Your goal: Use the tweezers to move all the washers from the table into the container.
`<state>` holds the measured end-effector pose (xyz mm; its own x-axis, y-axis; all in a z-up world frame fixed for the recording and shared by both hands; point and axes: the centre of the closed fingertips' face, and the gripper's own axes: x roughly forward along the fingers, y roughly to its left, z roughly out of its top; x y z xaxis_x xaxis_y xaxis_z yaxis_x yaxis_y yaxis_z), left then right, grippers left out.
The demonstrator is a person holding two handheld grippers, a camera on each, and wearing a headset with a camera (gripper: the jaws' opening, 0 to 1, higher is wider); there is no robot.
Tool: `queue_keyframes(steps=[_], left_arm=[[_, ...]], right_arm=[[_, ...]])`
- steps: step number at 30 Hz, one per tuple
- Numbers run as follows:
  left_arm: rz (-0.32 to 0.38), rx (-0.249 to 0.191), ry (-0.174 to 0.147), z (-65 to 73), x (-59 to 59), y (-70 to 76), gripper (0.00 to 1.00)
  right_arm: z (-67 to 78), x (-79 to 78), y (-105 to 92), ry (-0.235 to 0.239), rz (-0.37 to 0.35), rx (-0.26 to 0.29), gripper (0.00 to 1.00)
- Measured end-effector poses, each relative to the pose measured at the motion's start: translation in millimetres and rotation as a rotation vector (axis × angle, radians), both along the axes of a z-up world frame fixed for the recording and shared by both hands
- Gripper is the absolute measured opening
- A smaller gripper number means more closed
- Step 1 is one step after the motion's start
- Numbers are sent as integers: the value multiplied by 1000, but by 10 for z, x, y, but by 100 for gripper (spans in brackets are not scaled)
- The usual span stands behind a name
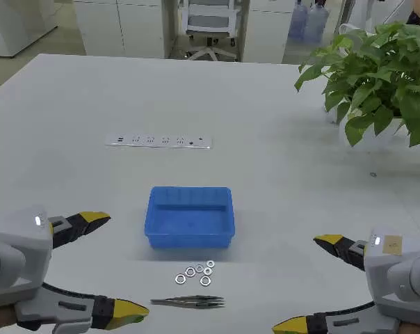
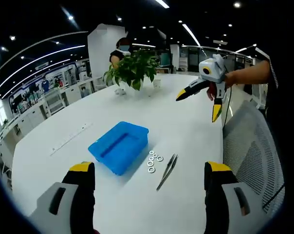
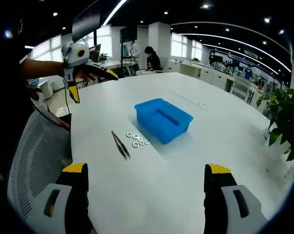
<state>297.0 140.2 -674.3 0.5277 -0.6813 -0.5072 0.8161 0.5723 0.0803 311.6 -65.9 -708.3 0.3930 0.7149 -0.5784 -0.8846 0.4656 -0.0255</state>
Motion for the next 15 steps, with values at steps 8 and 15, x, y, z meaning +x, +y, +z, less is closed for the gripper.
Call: queue_keyframes(steps=[8, 15], left_arm=[[0, 0, 0, -5, 3, -1, 99], [1, 1, -1, -1, -1, 6, 99]], right_arm=[[7, -2, 10, 0, -1, 3, 100], [11, -4, 13, 0, -1, 4, 100]])
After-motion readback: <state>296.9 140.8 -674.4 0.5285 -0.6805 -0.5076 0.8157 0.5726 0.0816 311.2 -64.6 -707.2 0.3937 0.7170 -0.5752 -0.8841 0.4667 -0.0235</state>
